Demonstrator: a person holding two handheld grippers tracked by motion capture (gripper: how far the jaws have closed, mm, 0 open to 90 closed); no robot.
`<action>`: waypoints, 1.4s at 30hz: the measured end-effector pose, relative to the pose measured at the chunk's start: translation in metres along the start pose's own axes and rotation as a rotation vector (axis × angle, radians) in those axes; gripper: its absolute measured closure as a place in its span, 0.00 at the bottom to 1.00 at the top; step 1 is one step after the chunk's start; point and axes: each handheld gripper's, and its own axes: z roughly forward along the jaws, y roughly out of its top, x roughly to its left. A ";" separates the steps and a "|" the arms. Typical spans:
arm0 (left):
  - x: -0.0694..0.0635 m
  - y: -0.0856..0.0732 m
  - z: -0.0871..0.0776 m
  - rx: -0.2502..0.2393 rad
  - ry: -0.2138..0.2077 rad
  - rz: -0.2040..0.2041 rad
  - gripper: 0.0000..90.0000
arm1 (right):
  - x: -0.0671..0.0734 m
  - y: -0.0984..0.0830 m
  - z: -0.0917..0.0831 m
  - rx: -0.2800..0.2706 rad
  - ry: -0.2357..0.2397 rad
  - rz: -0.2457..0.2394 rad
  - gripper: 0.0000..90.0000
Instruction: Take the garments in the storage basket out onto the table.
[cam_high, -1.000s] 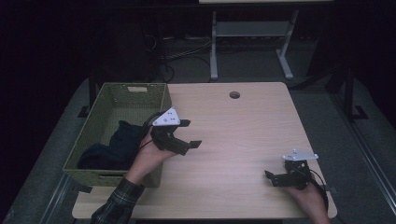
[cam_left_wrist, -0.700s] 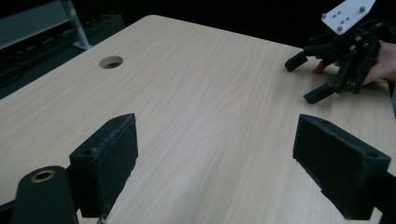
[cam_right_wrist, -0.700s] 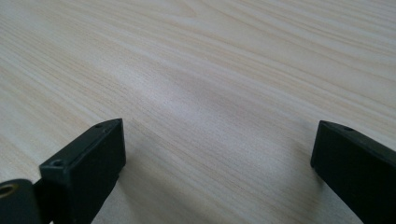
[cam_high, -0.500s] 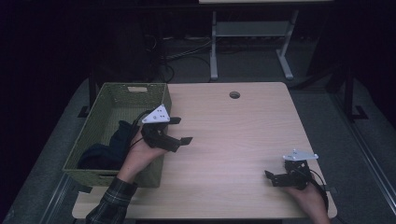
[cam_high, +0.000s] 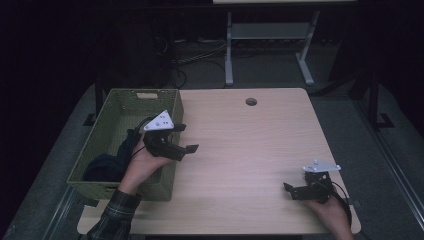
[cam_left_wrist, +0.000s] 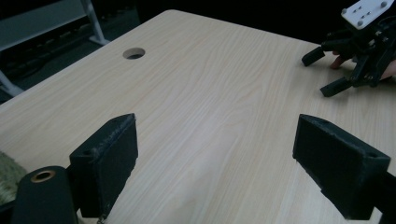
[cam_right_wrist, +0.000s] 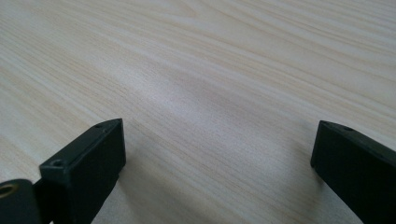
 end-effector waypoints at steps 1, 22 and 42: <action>0.002 -0.001 -0.002 0.003 0.005 0.000 0.15 | 0.000 0.000 0.000 0.000 0.000 0.000 0.03; 0.023 -0.011 -0.036 -0.009 0.076 -0.033 0.15 | 0.000 0.000 0.000 -0.001 0.001 -0.002 0.03; 0.042 -0.025 -0.067 0.047 0.151 -0.069 0.15 | 0.000 0.000 0.000 0.000 -0.001 0.000 0.03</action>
